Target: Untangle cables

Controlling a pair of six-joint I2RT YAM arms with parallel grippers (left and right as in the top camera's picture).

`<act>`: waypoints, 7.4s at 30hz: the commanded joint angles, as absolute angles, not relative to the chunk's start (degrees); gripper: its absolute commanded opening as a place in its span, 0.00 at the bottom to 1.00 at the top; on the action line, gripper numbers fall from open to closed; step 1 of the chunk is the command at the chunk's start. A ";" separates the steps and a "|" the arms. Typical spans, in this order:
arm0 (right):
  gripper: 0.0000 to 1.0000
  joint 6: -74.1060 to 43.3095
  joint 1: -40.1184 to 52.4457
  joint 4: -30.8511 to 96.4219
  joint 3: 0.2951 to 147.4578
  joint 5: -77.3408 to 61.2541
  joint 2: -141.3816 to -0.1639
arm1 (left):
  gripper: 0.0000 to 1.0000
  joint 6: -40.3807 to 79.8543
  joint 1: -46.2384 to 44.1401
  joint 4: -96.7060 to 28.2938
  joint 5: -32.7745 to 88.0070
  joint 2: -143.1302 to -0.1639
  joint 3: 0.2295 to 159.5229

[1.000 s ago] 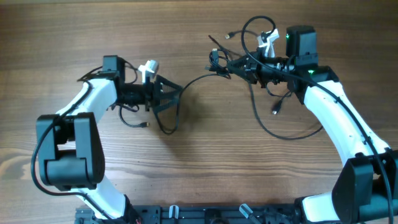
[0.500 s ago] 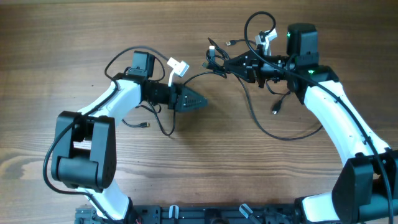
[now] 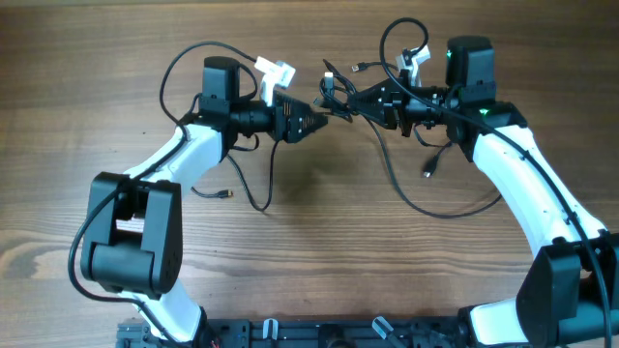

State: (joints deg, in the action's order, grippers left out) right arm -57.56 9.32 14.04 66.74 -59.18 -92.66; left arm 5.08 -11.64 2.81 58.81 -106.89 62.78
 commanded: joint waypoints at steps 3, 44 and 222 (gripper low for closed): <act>0.04 -65.78 9.69 9.08 67.13 -61.04 -92.68 | 0.87 9.50 -13.39 2.85 51.35 -105.73 62.83; 0.04 -68.73 18.09 -8.93 67.11 -52.31 -92.90 | 0.47 117.47 -10.31 16.56 84.01 -105.73 62.85; 0.62 -36.18 50.37 4.84 67.05 -8.54 -108.77 | 0.23 42.46 -0.67 -59.18 -12.51 -106.87 85.32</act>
